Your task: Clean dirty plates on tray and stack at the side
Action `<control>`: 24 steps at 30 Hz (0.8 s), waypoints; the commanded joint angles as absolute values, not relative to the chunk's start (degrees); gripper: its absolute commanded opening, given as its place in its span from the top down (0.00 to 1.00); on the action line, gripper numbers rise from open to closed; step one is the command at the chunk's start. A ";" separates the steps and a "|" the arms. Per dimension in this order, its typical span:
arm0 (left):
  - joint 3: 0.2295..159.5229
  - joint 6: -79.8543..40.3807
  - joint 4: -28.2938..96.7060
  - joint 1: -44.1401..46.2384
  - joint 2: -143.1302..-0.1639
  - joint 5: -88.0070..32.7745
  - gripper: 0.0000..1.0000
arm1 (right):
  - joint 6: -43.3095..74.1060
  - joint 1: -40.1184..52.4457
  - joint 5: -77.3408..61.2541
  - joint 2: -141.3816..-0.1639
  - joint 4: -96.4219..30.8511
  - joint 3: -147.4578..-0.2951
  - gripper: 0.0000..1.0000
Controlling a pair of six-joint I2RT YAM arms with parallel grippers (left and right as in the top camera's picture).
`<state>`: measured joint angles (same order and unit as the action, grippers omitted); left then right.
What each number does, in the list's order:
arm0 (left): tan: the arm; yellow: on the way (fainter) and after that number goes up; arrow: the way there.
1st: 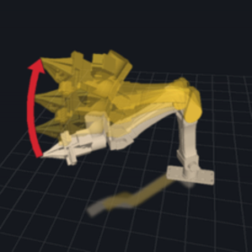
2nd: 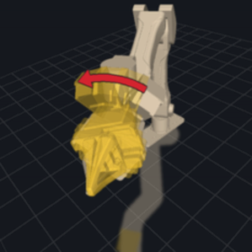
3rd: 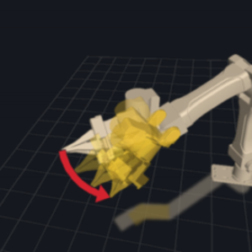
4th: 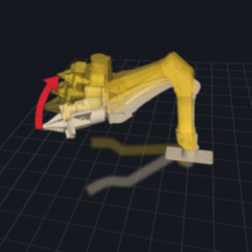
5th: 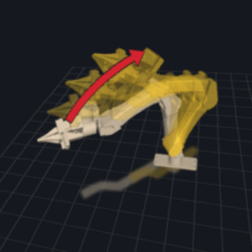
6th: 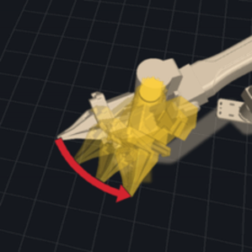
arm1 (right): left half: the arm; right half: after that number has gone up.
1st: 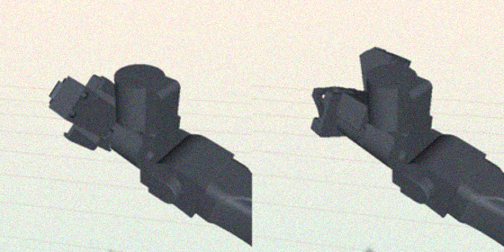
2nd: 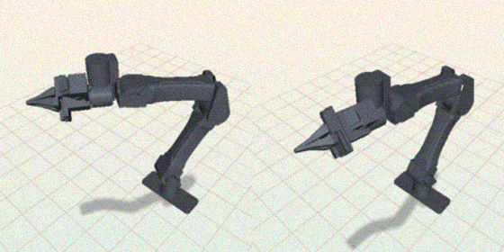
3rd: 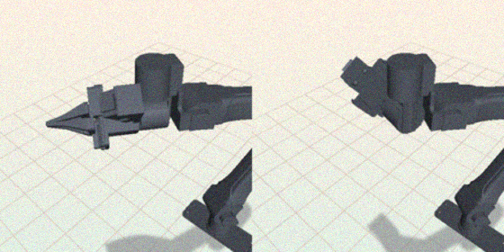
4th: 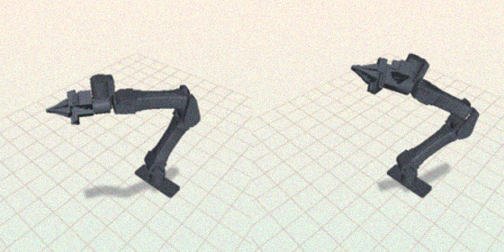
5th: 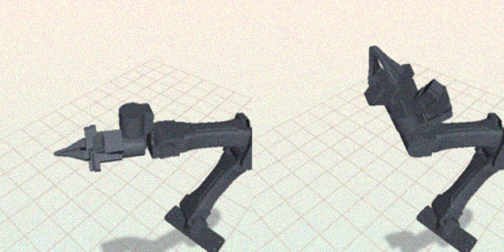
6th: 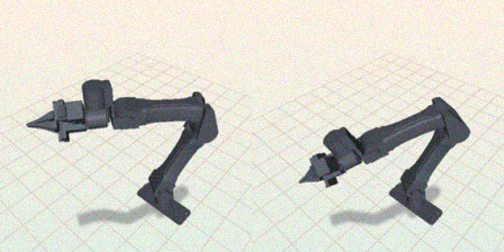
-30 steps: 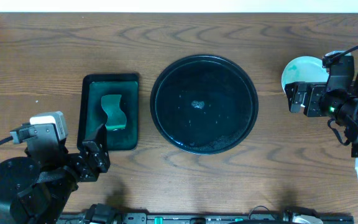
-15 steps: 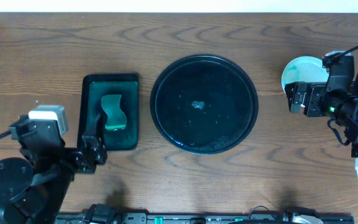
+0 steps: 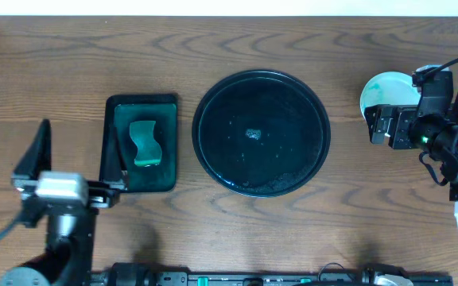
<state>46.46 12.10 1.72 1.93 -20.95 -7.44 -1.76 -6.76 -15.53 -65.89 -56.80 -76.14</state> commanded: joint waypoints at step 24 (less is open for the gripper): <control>10.09 13.28 -23.07 1.56 -0.12 -9.85 0.18 | -2.24 -5.91 -15.25 -65.80 -56.86 -77.19 0.01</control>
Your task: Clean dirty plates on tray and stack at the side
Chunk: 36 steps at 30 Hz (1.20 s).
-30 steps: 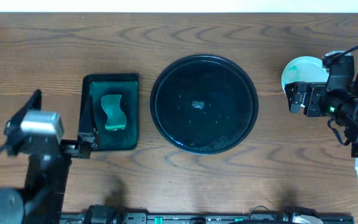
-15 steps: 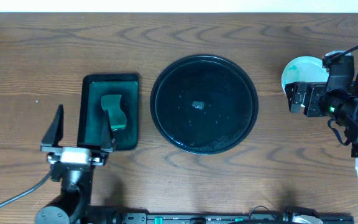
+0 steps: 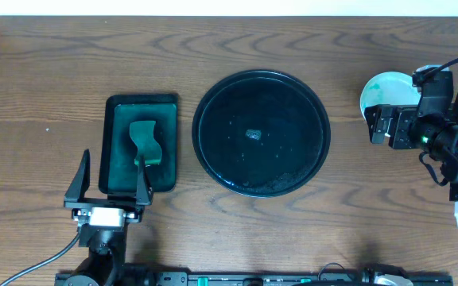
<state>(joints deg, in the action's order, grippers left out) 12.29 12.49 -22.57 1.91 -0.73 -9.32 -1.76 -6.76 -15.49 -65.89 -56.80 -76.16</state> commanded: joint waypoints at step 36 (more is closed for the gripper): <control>0.23 9.85 2.20 1.56 -0.10 -10.07 0.17 | -2.24 -5.91 -15.25 -65.80 -56.86 -77.19 0.01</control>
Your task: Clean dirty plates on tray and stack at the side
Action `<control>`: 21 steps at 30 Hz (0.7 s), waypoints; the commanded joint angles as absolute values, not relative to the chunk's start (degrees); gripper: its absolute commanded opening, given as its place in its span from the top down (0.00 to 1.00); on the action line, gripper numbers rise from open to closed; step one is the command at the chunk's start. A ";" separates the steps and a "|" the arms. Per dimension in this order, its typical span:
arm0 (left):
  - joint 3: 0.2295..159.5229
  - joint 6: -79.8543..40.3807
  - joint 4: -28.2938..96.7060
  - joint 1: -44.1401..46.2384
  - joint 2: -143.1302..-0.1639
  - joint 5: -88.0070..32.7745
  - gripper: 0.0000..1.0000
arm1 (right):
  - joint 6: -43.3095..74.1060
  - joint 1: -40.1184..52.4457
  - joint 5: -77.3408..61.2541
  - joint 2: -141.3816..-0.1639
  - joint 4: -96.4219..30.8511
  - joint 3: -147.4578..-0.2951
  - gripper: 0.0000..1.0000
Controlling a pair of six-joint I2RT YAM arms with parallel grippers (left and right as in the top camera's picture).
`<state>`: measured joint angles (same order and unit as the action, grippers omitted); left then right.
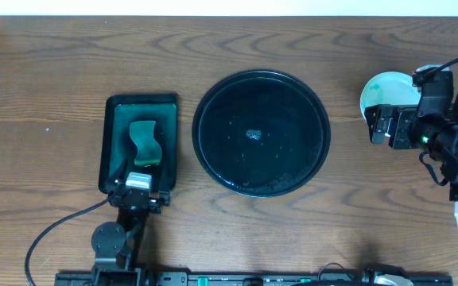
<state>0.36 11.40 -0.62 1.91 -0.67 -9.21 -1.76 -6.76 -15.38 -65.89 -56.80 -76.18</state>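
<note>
A large round black tray (213, 95) lies at the table's centre, with a small pale speck (253, 134) in its middle and fine crumbs near its front rim. No plate rests on it. A pale teal plate (386, 87) sits at the right edge of the table, partly hidden under my right arm. My right gripper (374, 125) hovers at the plate's near edge, fingers apart, holding nothing. My left gripper (137, 184) is at the front edge of a small green tray (110, 111) that holds a green sponge (143, 143); its fingers look spread and empty.
The left arm's base and cable (54, 234) lie at the front left. The right arm's body fills the right edge. Bare wooden table surrounds both trays.
My left arm has drawn in and shifted right; the gripper was spread wide in front of the green tray and now sits folded at that tray's front edge. The right arm has not moved.
At first my left gripper was far left of the green tray, open and empty. Then it stood just in front of the tray's front left corner, still open. Now it is tucked at the tray's front edge. The right gripper stayed by the teal plate throughout.
</note>
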 commanded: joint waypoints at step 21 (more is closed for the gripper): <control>0.23 8.73 3.20 1.56 -0.23 -9.85 0.17 | -2.24 -5.91 -15.25 -65.80 -56.86 -77.19 0.01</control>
